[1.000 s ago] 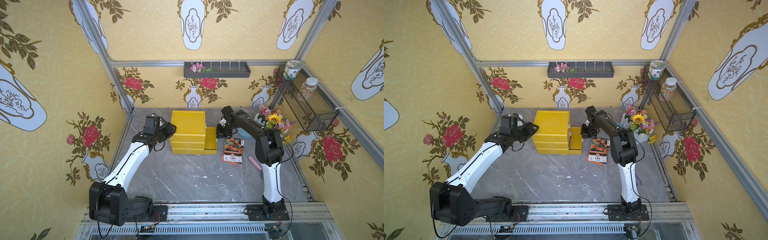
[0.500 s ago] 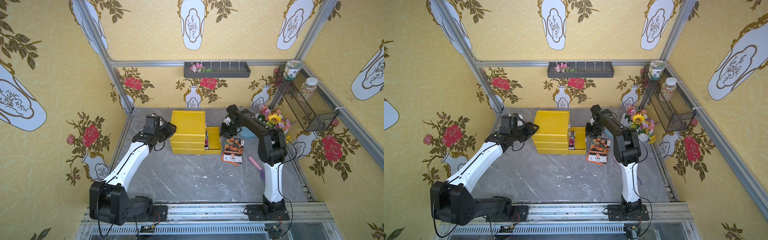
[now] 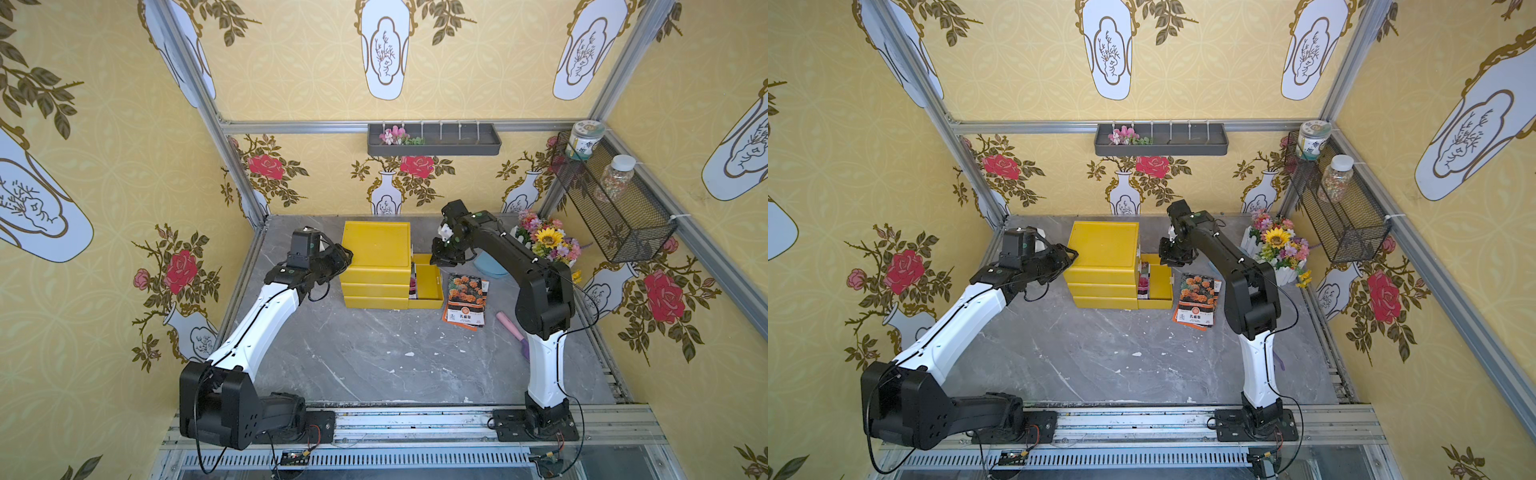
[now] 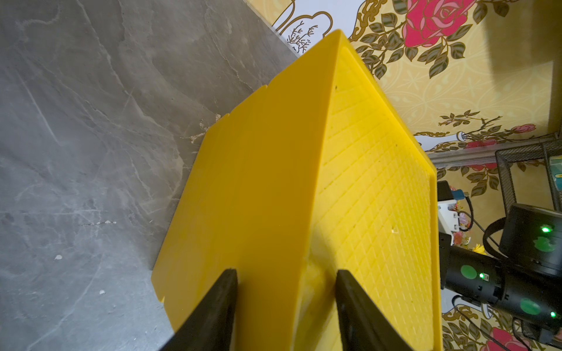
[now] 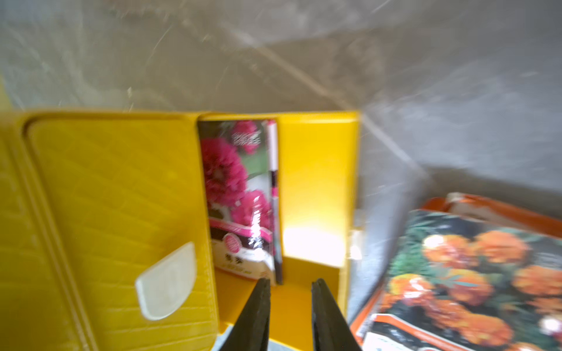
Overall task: Take the seed bags out of the drawer
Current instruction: Open the drawer in the storage box, then pick up the seed packet from the drawer.
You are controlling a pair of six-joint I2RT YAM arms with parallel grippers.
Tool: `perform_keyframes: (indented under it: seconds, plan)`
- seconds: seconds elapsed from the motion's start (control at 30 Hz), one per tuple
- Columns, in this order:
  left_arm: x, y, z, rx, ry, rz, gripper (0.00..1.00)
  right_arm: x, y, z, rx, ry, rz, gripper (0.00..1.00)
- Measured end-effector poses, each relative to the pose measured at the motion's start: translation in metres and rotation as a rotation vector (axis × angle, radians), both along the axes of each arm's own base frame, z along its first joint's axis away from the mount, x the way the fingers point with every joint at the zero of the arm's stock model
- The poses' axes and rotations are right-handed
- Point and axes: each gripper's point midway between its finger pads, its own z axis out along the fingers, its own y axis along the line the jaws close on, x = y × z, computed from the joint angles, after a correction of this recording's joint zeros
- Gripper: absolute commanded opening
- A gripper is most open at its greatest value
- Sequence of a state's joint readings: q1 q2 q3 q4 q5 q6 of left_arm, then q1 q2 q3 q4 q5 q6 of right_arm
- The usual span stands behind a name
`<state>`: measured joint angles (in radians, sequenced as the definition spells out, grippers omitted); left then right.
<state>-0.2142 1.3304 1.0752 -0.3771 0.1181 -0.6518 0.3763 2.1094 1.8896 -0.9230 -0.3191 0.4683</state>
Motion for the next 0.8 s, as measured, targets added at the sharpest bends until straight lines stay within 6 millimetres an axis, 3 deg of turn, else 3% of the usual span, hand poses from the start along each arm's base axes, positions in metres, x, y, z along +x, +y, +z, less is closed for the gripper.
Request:
perform_keyframes:
  seconds: [0.1,0.3,0.8]
  plan:
    - [0.000,0.000,0.000,0.000,0.000,-0.001,0.56,-0.007,0.018,-0.016,0.028,0.049,0.007,0.27]
    - [0.000,0.000,0.000,-0.001,-0.001,0.000,0.56,-0.014,0.035,-0.055,0.042,0.156,-0.001,0.28]
    - [0.000,0.000,0.000,-0.002,-0.001,0.000,0.56,-0.012,0.050,-0.075,0.094,0.205,-0.036,0.28]
